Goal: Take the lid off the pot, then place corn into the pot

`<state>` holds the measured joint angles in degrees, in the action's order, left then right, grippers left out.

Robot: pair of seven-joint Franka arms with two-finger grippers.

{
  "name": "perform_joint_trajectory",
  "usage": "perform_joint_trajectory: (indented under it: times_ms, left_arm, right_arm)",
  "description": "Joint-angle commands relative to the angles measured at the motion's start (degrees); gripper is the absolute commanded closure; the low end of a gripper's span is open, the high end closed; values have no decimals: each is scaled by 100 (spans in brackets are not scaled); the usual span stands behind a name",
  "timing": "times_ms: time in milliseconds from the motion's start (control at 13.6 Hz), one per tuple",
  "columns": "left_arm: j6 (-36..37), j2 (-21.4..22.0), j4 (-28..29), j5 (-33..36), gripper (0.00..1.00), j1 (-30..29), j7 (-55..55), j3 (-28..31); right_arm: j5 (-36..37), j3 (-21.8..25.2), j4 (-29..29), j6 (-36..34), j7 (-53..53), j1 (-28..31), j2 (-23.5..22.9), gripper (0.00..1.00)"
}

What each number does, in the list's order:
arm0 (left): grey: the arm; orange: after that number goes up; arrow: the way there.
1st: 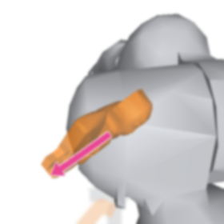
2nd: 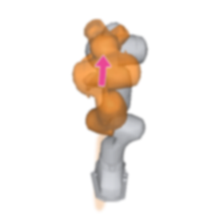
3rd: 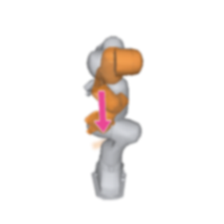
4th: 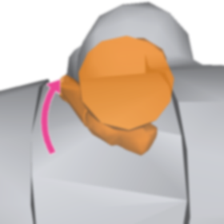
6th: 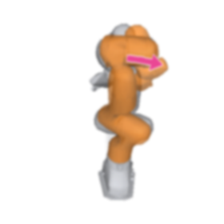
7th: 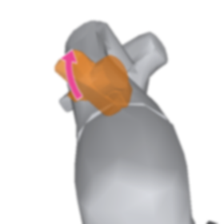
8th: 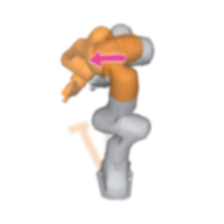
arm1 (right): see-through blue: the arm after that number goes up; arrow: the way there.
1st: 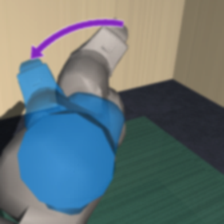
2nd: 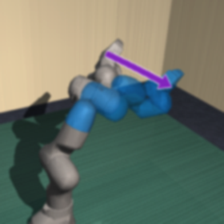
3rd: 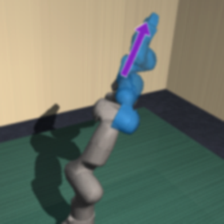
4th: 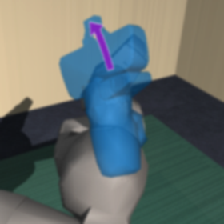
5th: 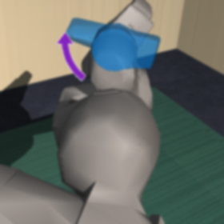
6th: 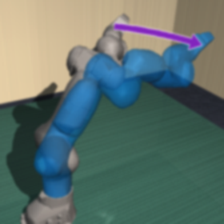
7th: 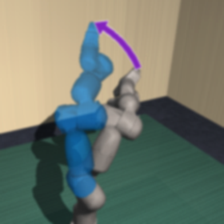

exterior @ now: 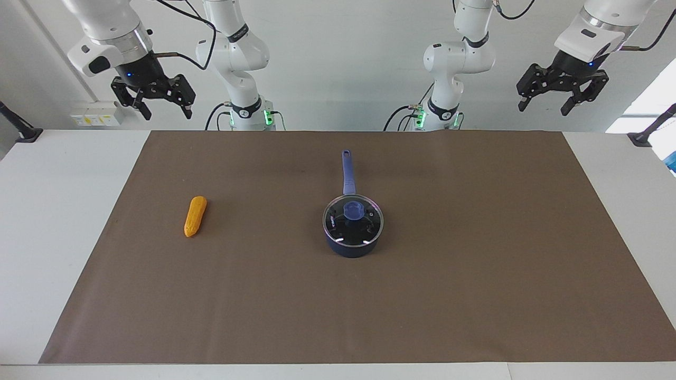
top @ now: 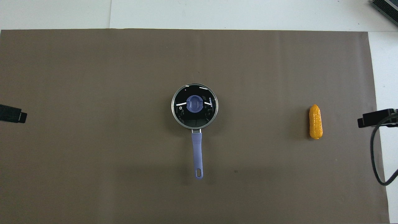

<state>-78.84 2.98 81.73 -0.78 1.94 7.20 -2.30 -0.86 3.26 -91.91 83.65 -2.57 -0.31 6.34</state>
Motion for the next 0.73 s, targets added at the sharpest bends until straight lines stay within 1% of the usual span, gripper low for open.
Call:
perform_joint_trajectory:
  times_ms: [0,220,294,440,514,661]
  left_arm:
    - [-324,45,106,42,0,140,45,10]
    - [-666,-25,159,42,0,245,36,10]
    - [-807,-104,203,42,0,420,27,10]
    - [-983,-148,238,42,0,605,18,10]
    - [-1097,-253,256,42,0,676,18,10]
    - [-1317,-385,265,51,0,956,-104,19]
  right_arm:
    - [155,-44,15,72,54,67,25,0]
    - [156,-53,15,72,46,67,25,0]
    - [147,-53,15,64,63,67,25,0]
    - [156,-36,15,64,81,67,25,0]
    - [191,-36,15,72,81,67,25,0]
    - [375,-44,6,133,37,67,25,0]
